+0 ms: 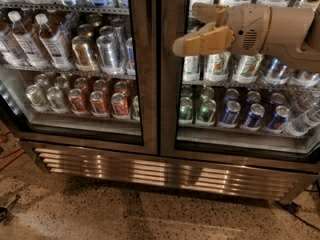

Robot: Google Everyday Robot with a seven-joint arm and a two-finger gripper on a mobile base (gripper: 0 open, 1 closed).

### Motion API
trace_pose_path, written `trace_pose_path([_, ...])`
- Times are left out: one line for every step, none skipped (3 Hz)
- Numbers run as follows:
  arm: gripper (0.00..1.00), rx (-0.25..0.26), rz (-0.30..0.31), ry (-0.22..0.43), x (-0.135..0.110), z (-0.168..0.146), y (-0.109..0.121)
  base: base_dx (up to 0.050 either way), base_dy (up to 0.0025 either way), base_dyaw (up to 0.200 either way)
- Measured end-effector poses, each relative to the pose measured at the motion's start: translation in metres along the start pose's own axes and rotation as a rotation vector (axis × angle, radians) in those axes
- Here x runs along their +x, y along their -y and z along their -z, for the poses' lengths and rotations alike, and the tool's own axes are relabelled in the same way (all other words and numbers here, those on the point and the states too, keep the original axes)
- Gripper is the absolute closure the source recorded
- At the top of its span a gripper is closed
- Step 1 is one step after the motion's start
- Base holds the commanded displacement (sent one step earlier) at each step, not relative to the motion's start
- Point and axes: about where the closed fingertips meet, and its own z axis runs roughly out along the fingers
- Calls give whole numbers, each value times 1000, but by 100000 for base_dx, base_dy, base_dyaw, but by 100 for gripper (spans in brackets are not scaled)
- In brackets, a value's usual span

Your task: Open right fridge door

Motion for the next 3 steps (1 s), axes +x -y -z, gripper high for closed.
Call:
trace_pose_path([0,-33,-14,48,-5,4,-3,0,0,0])
trace_pose_path([0,-33,-14,49,-5,4,-3,0,-1,19010])
trace_pose_path([0,-31,-14,49,-5,4,-3,0,0,0])
